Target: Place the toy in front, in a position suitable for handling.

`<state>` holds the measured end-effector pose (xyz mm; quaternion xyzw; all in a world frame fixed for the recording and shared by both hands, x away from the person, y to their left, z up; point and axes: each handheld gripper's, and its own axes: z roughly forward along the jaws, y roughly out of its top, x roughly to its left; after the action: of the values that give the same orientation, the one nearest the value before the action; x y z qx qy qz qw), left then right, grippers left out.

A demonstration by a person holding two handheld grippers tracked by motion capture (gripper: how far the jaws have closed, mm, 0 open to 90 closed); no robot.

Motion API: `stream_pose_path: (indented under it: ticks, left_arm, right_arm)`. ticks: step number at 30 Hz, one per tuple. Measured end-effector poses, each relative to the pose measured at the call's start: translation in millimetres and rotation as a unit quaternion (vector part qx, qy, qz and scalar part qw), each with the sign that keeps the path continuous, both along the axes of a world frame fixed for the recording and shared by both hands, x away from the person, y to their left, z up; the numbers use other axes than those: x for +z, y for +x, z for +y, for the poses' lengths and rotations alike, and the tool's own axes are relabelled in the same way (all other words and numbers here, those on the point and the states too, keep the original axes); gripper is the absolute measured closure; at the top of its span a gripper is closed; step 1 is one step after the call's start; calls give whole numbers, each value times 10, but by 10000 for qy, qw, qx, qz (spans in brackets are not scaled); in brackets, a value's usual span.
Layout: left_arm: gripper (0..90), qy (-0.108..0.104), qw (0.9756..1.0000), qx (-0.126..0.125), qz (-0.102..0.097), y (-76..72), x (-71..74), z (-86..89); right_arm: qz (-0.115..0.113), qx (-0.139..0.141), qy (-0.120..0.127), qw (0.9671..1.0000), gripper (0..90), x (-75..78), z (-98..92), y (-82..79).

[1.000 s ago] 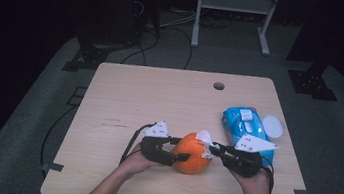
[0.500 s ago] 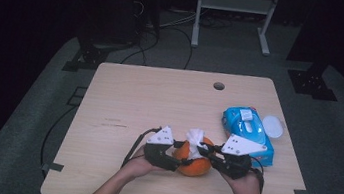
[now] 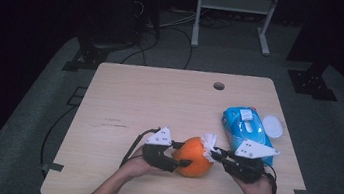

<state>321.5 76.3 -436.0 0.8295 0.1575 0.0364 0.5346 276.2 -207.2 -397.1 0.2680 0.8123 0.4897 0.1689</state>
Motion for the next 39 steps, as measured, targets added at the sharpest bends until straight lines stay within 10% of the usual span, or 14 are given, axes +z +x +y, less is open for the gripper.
stream_pose_path:
  ticks: [11,26,39]
  left_arm:
    - [388,261,9988,-206,-368,-103,27,-125]
    - [365,178,9993,-161,-286,-72,2,-103]
    - [371,273,9983,-209,-472,-139,2,-201]
  right_arm:
    - [-284,459,-128,9985,805,198,361,26]
    - [49,4,-106,9999,807,71,-22,71]
    - [-57,611,-457,9971,810,245,459,56]
